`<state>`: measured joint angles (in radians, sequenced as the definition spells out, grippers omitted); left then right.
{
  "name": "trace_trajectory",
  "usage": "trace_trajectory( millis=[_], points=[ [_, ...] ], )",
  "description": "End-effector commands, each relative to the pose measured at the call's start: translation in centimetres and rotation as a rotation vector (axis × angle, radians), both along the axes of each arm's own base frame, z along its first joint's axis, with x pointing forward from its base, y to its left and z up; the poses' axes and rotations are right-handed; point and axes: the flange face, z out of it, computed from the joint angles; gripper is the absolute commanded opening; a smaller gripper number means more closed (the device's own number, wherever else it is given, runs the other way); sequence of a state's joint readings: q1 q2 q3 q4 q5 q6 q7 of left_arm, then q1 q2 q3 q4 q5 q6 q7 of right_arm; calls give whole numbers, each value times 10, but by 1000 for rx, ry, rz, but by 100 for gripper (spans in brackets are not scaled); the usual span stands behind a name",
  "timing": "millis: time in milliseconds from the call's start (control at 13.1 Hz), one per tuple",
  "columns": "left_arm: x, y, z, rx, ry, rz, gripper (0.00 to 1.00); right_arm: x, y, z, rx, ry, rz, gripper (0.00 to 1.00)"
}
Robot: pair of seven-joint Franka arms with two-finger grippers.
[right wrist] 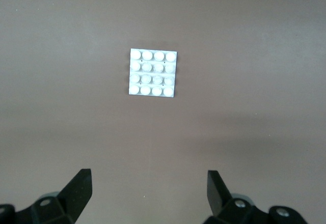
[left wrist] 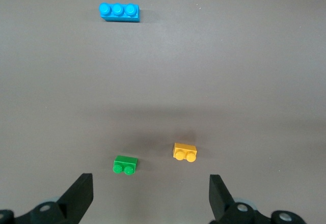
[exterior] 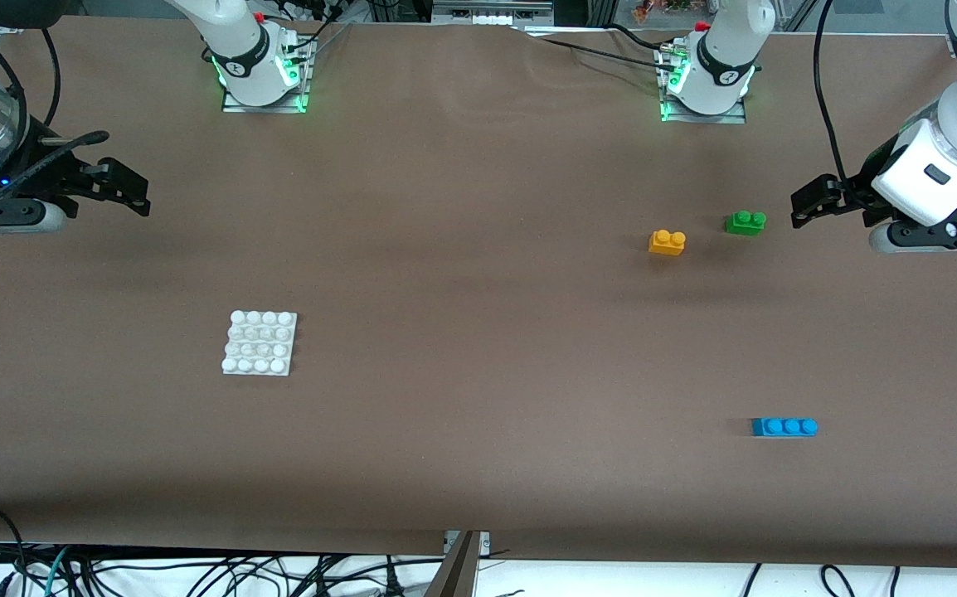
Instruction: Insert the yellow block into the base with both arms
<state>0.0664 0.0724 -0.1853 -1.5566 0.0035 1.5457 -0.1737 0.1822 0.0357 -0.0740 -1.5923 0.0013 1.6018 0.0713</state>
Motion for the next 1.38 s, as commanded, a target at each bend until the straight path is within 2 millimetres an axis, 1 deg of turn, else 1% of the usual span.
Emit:
trace_trajectory(
  millis=[0, 1300],
  points=[
    [1, 0, 8, 23, -2, -12, 100, -11, -1, 1, -10, -26, 10, 100],
    [1, 1, 8, 23, -2, -11, 100, -8, -6, -1, -8, -33, 1, 100]
  ],
)
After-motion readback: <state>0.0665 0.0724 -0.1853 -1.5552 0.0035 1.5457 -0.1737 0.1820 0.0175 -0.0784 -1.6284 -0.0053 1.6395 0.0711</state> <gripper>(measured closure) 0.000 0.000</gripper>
